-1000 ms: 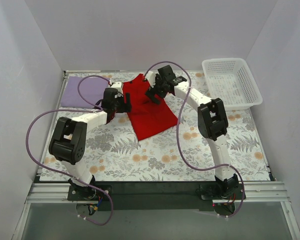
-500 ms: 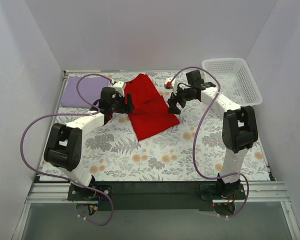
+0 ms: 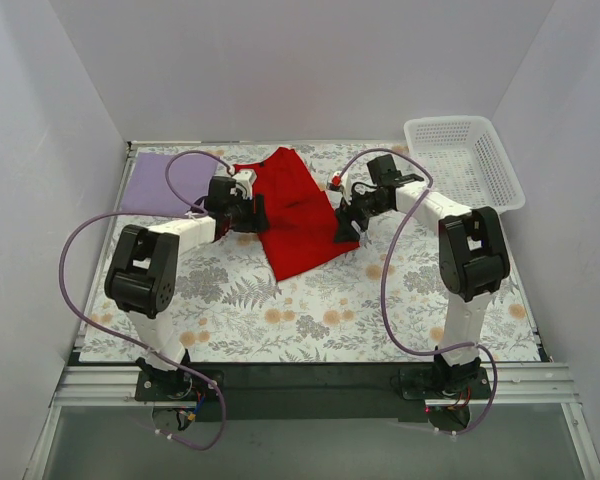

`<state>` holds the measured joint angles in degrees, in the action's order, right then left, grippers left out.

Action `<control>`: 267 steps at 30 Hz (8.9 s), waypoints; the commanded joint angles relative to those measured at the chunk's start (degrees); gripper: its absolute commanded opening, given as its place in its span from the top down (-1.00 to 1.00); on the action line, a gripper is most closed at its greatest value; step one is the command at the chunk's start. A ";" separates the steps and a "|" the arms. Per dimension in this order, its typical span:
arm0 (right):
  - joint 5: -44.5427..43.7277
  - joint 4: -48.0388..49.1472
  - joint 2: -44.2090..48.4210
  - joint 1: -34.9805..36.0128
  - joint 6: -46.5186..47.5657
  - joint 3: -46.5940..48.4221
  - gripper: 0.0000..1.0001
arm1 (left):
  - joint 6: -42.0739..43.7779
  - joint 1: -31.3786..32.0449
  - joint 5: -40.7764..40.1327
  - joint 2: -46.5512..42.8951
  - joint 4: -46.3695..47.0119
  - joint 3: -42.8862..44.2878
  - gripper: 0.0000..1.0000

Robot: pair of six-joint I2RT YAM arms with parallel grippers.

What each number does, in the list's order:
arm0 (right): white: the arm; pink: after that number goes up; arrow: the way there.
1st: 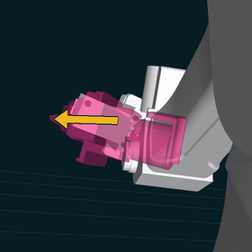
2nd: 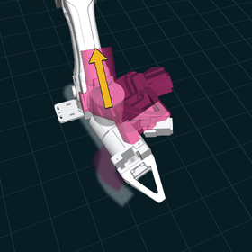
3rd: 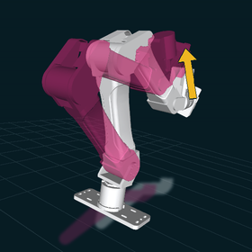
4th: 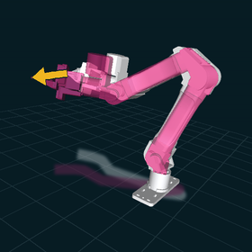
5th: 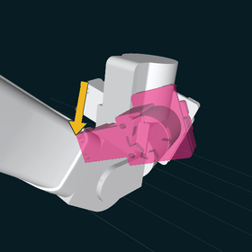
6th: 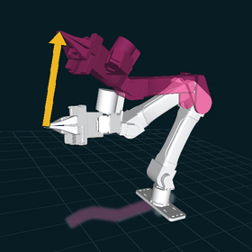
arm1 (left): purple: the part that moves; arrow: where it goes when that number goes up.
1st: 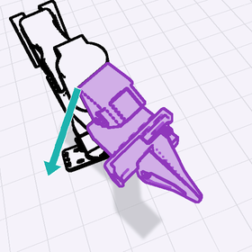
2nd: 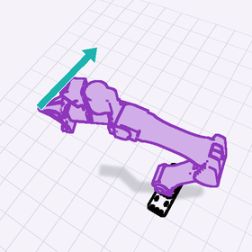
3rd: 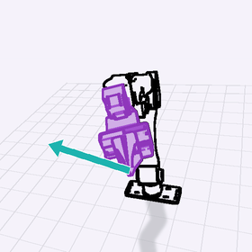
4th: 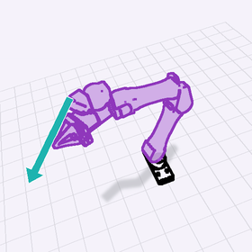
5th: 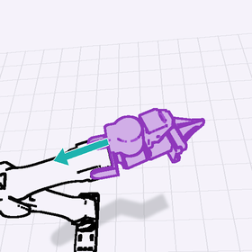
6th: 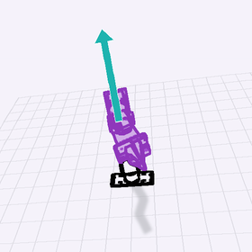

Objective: Fold and stack the t-shirts

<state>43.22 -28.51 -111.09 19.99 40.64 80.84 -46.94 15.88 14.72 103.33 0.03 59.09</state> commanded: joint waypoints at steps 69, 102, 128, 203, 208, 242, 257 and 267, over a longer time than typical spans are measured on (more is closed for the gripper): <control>-16.32 1.53 0.70 4.97 42.33 -10.26 -0.33 | 43.06 18.75 4.54 -24.77 15.00 -30.70 -0.15; -14.40 -23.33 26.60 5.50 42.32 -33.68 0.97 | 33.86 47.56 -7.69 -34.06 0.87 -33.08 1.00; -13.41 -18.69 -7.94 4.80 11.52 29.06 0.97 | 29.46 6.99 15.42 -19.16 21.84 -16.31 1.00; -11.23 9.44 -30.50 0.49 21.77 43.88 -0.50 | 40.96 -1.38 13.05 16.29 16.05 14.74 -0.12; -9.65 9.97 -30.42 0.49 18.51 43.88 -0.46 | 40.00 -1.38 11.83 18.04 16.05 16.32 0.03; -15.98 11.11 -36.49 1.19 22.02 43.01 0.43 | 37.18 1.00 6.81 23.58 15.35 21.94 0.74; -14.40 8.65 -14.36 1.19 21.67 10.32 0.97 | 33.93 4.94 8.39 9.72 17.72 4.38 1.00; -9.30 5.31 -0.37 1.37 16.93 -8.84 0.97 | 29.10 12.24 9.63 -5.05 17.19 -10.48 1.00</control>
<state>31.16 -17.74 -114.59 21.04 60.12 75.83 -15.75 26.39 23.42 103.20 17.76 50.92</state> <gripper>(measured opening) 0.024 0.052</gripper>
